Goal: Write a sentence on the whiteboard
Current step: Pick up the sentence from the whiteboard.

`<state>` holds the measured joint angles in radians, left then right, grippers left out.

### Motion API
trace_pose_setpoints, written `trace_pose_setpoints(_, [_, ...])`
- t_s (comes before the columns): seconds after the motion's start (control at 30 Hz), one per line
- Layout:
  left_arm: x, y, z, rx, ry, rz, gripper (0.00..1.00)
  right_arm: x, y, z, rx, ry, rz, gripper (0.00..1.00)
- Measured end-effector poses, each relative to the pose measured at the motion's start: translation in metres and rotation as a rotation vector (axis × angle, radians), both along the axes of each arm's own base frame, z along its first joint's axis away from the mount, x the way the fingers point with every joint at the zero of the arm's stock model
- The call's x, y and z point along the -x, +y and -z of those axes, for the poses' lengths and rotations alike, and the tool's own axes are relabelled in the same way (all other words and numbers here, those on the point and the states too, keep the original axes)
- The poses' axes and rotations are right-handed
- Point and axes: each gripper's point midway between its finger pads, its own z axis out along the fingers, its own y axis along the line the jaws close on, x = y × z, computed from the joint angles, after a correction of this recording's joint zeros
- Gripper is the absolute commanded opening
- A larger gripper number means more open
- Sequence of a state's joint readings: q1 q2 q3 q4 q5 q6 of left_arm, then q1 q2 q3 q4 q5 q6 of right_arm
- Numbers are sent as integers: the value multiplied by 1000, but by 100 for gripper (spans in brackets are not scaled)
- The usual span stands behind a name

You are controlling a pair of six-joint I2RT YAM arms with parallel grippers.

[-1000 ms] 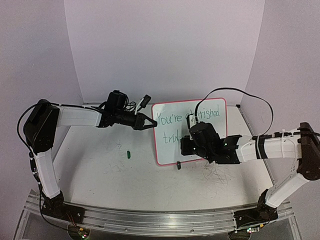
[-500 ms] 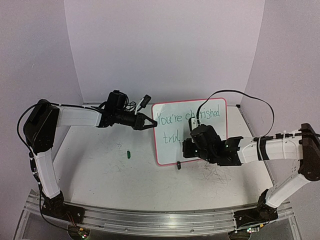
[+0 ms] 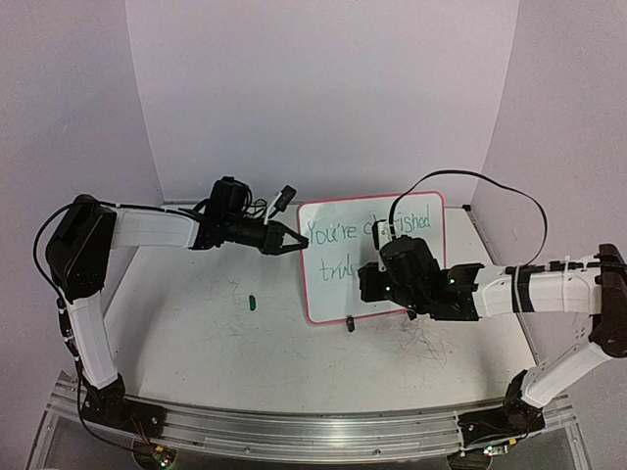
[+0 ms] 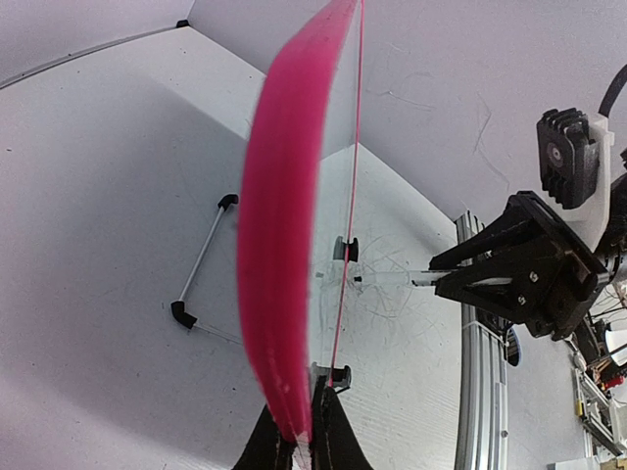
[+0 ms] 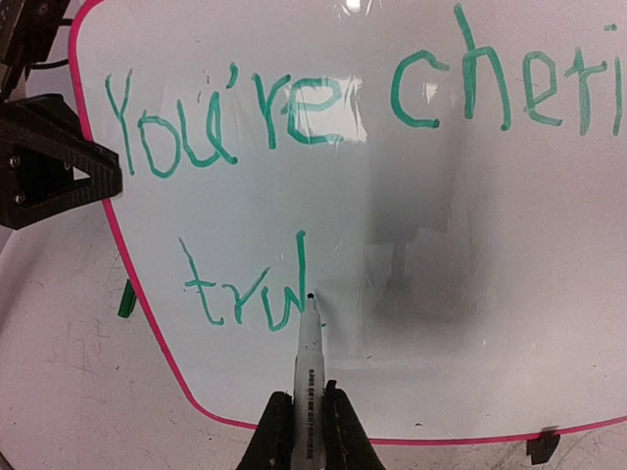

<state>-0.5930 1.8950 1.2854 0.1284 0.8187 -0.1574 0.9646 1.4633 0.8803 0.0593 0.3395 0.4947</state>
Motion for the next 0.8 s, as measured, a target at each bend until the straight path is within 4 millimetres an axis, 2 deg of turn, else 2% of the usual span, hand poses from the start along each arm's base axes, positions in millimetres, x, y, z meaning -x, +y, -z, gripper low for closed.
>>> trace_pose_setpoints(0.8, [0, 0, 0, 0, 0, 0, 0, -6, 1, 6, 30, -4, 20, 0])
